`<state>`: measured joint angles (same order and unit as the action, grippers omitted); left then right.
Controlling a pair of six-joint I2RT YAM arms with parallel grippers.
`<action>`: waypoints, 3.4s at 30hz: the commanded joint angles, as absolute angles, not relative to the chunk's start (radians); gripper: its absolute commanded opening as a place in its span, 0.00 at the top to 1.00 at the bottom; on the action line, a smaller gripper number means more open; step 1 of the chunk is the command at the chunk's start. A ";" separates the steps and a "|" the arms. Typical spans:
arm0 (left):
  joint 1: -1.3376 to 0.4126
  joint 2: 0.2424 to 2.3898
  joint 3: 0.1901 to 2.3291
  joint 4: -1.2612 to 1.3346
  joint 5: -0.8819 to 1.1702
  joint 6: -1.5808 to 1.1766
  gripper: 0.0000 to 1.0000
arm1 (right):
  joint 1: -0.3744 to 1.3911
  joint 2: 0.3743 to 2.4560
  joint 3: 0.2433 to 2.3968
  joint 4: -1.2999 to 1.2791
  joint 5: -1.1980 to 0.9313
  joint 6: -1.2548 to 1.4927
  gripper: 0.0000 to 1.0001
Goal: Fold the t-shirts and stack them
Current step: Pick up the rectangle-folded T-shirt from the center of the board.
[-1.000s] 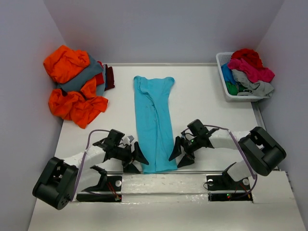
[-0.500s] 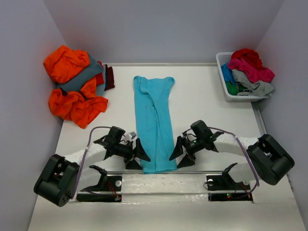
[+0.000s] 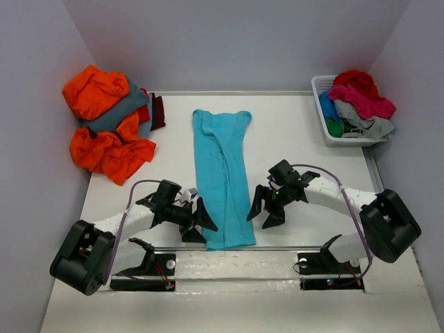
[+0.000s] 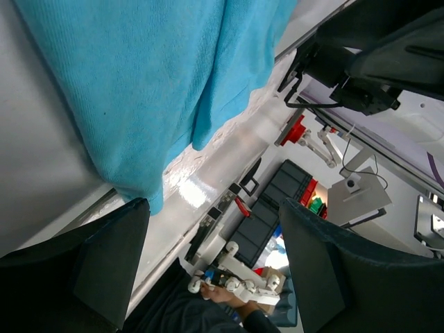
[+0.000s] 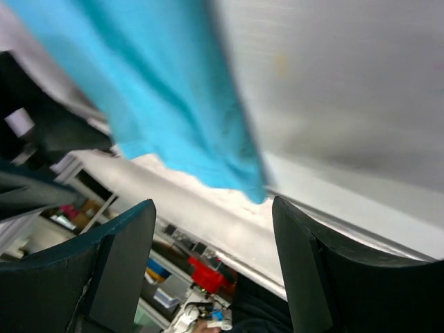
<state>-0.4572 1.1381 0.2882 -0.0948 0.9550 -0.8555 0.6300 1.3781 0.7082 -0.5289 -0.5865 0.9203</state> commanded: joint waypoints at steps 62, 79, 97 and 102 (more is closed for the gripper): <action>-0.466 1.109 0.554 -0.637 0.229 -0.724 0.15 | 0.666 1.512 0.652 -0.580 -0.406 0.807 0.26; -0.613 1.221 0.456 -0.477 0.252 -0.816 0.15 | 0.666 1.612 0.672 -0.477 -0.469 0.799 0.26; -0.706 1.200 0.361 -0.368 0.368 -0.880 0.18 | 0.666 1.600 0.621 -0.364 -0.523 0.893 0.27; -0.715 1.160 0.313 -0.361 0.380 -0.894 0.18 | 0.666 1.609 0.609 -0.318 -0.540 0.916 0.28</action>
